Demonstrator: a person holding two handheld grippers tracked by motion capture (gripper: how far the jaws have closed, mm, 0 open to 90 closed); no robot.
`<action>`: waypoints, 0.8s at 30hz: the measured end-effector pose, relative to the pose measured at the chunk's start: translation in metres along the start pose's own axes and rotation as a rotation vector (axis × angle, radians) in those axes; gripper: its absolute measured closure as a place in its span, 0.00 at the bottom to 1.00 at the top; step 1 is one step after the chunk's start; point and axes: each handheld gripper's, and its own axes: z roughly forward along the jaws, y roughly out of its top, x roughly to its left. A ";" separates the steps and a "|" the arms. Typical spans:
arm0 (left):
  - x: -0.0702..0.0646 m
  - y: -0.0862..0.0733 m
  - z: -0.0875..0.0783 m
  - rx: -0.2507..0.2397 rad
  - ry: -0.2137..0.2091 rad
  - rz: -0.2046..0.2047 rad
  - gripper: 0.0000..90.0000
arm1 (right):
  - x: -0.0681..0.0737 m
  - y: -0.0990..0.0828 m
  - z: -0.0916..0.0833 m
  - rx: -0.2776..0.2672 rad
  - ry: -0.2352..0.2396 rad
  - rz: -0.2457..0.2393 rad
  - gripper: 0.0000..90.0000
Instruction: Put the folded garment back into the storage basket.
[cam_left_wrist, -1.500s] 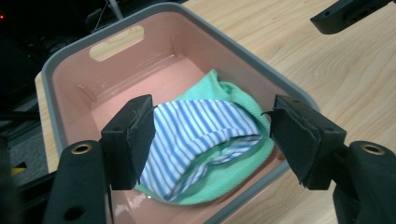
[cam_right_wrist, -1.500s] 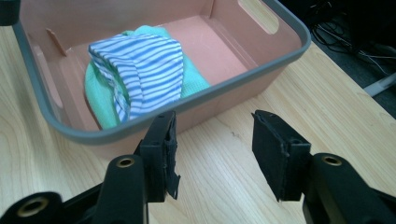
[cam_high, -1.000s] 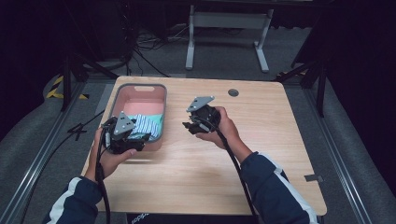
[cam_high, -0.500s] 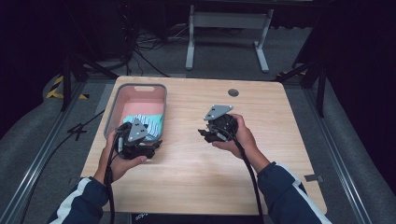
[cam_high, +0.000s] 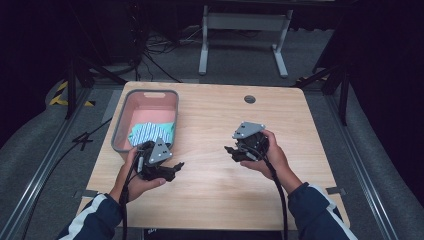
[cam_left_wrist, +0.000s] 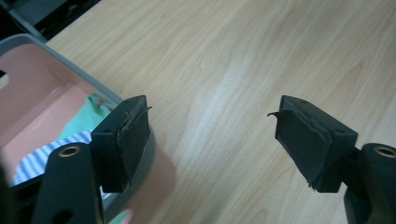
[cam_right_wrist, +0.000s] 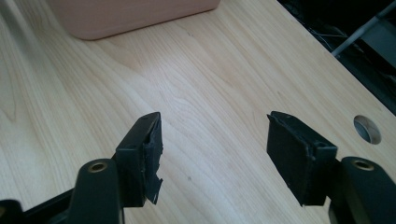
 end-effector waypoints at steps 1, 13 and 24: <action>-0.002 -0.001 0.002 0.002 -0.003 0.006 0.29 | 0.000 -0.003 -0.001 0.001 0.000 -0.005 0.40; -0.029 -0.010 0.026 0.058 -0.075 0.087 0.24 | -0.002 -0.046 -0.012 0.019 0.007 0.018 0.37; -0.035 -0.026 0.047 0.093 -0.137 0.086 0.23 | -0.005 -0.104 -0.016 0.021 0.020 0.096 0.36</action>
